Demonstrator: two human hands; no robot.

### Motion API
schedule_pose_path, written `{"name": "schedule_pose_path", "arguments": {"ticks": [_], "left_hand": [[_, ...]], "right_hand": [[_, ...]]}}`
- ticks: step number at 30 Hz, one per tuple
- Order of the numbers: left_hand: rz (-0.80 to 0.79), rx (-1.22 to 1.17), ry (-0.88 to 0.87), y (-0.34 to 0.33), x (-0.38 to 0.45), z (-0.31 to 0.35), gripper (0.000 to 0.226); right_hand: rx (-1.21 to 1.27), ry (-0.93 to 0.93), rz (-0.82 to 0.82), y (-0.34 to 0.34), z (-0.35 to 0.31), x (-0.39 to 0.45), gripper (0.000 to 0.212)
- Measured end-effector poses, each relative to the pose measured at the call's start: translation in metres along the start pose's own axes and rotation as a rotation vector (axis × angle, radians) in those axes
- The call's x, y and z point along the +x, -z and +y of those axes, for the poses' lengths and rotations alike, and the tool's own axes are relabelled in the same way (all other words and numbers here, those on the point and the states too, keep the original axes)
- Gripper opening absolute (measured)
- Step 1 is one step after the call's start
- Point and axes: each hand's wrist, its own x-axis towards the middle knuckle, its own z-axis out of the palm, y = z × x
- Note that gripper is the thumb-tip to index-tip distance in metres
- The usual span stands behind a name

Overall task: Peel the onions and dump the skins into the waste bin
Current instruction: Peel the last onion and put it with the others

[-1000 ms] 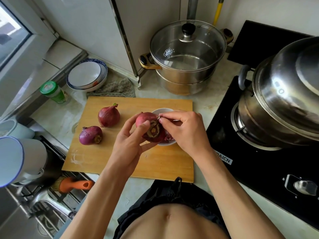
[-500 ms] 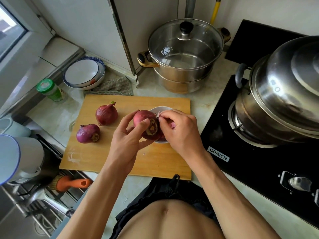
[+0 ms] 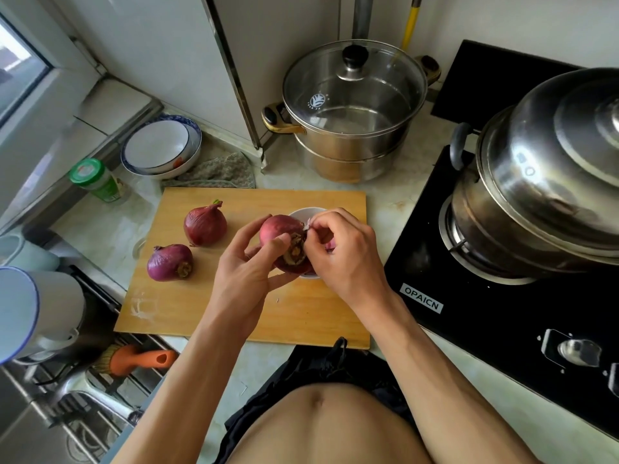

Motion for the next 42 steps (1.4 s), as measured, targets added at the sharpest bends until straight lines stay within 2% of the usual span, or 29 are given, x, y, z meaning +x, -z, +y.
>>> {"name": "schedule_pose_path", "arguments": {"ticks": [5, 9, 13, 16, 22, 27, 32, 34, 36, 39, 42], "left_hand": [[-0.007, -0.006, 0.011, 0.0, -0.001, -0.001, 0.037], [-0.011, -0.007, 0.026, -0.002, -0.003, 0.0, 0.056], [-0.005, -0.076, 0.079, 0.0, -0.003, 0.0, 0.041], [-0.01, -0.174, 0.139, 0.002, -0.002, -0.001, 0.029], [-0.003, -0.27, 0.2, 0.004, -0.001, 0.0, 0.028], [0.01, -0.27, 0.241, 0.004, 0.0, 0.002, 0.025], [-0.01, -0.217, 0.288, 0.004, 0.003, 0.003, 0.05], [-0.007, -0.195, 0.333, 0.004, 0.004, 0.004, 0.06], [-0.016, -0.183, 0.379, 0.003, 0.005, 0.007, 0.064], [-0.059, -0.153, 0.417, 0.0, 0.006, 0.01, 0.066], [-0.108, -0.089, 0.434, -0.004, 0.005, 0.012, 0.067]], "right_hand": [[-0.012, -0.025, 0.028, 0.001, 0.0, 0.0, 0.002], [-0.002, -0.086, 0.025, 0.007, 0.004, 0.002, 0.002], [0.117, -0.275, -0.021, 0.007, 0.006, 0.0, 0.009], [0.103, -0.349, -0.059, 0.008, 0.01, 0.0, 0.011], [-0.029, -0.275, -0.236, 0.004, 0.021, -0.001, 0.028], [0.022, -0.302, -0.21, 0.003, 0.023, -0.001, 0.018], [0.112, -0.282, -0.229, 0.008, 0.018, 0.001, 0.012], [0.289, -0.35, -0.312, 0.012, 0.014, 0.002, 0.018], [0.457, -0.413, -0.424, 0.016, 0.013, 0.002, 0.034], [0.522, -0.406, -0.55, 0.019, 0.012, 0.0, 0.058], [0.58, -0.429, -0.527, 0.018, 0.011, -0.002, 0.064]]}}
